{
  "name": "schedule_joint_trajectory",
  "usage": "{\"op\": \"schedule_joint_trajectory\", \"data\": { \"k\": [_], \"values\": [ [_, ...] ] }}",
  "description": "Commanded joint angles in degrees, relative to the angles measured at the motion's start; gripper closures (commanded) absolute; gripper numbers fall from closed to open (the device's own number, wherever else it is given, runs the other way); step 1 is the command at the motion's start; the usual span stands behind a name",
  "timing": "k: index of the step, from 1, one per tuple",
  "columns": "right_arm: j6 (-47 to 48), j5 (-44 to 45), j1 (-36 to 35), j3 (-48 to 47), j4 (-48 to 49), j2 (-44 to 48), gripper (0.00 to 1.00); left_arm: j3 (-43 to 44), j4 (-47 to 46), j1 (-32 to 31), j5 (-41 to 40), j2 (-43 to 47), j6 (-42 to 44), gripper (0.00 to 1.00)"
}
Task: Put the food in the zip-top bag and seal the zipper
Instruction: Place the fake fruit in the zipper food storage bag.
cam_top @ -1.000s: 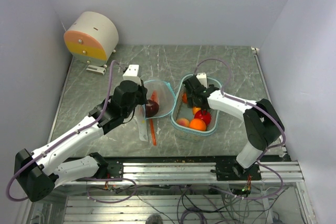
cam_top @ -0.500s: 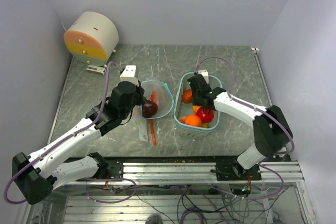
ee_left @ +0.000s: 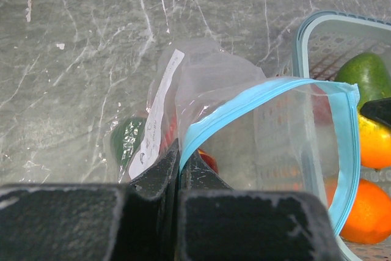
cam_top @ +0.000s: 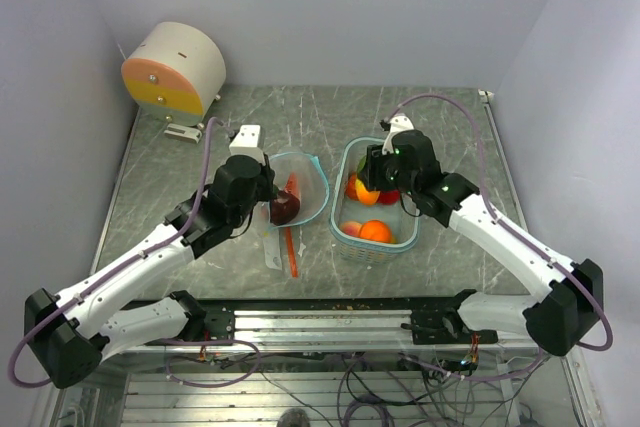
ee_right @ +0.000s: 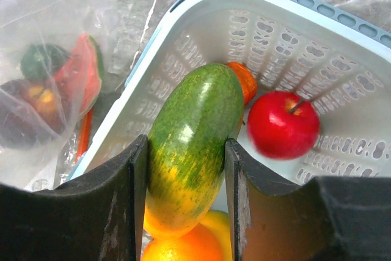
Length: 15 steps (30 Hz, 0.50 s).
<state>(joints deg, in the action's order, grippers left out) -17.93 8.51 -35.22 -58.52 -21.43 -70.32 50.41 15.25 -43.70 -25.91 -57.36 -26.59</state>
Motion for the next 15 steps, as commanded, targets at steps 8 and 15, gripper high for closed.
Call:
{"op": "schedule_joint_trajectory", "data": {
  "k": [8,15],
  "values": [
    [-0.23,-18.18,0.04,-2.61,7.79,6.90,0.99,0.67,-3.05,0.34,1.80,-3.02,-1.24,0.93],
    [-3.66,-29.81,-0.41,-0.40,18.39,9.29,1.00,2.49,-4.61,0.29,4.03,-6.80,-1.88,0.93]
  ]
}}
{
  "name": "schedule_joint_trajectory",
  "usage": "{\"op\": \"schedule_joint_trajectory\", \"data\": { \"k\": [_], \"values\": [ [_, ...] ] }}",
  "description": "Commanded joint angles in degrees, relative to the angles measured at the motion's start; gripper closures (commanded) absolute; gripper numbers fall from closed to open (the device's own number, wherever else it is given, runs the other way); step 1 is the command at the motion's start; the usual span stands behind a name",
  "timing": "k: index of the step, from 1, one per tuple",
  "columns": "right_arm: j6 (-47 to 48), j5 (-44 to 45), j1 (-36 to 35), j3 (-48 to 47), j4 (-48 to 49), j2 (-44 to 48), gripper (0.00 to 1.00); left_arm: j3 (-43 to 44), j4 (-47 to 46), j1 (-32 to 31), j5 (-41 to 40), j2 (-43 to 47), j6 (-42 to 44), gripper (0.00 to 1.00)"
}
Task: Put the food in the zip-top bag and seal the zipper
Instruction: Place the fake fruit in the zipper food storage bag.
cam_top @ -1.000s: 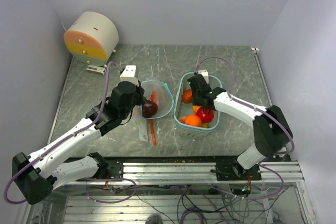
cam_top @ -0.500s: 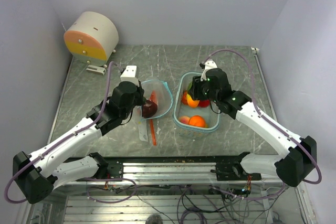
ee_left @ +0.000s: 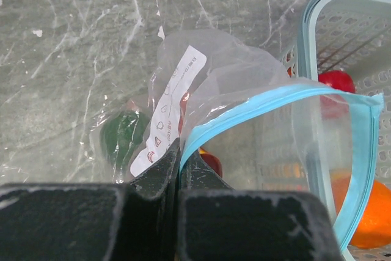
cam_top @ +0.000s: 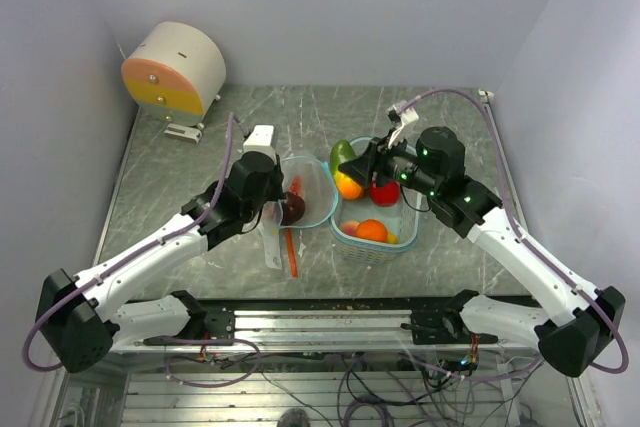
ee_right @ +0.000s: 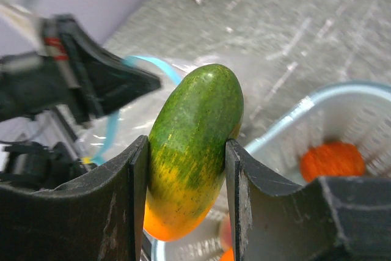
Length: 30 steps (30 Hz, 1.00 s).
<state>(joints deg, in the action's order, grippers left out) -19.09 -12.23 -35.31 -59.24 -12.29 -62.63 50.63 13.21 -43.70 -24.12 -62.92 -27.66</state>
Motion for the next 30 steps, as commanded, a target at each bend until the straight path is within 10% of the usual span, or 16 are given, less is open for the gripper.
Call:
{"op": "schedule_joint_trajectory", "data": {
  "k": [1,16,21,28,30],
  "values": [
    [-3.68,-10.19,-0.49,1.03,11.35,1.56,1.00,2.54,-2.92,0.29,2.61,-1.51,-0.82,0.93],
    [-2.61,0.35,-9.30,2.97,13.91,-7.00,0.97,7.04,-1.29,0.29,3.53,-0.85,0.47,0.93],
    [-1.63,8.42,-10.80,2.21,10.87,-9.32,0.69,6.83,-1.57,0.34,4.36,-0.77,0.07,0.93],
    [1.29,16.00,-11.88,-2.67,7.61,-10.38,0.02,5.82,-1.78,0.31,4.44,-0.15,-0.32,0.93],
    [2.16,16.51,-12.20,-3.58,5.90,-9.45,0.00,5.49,-1.86,0.29,4.28,-0.10,-0.24,0.93]
  ]
}}
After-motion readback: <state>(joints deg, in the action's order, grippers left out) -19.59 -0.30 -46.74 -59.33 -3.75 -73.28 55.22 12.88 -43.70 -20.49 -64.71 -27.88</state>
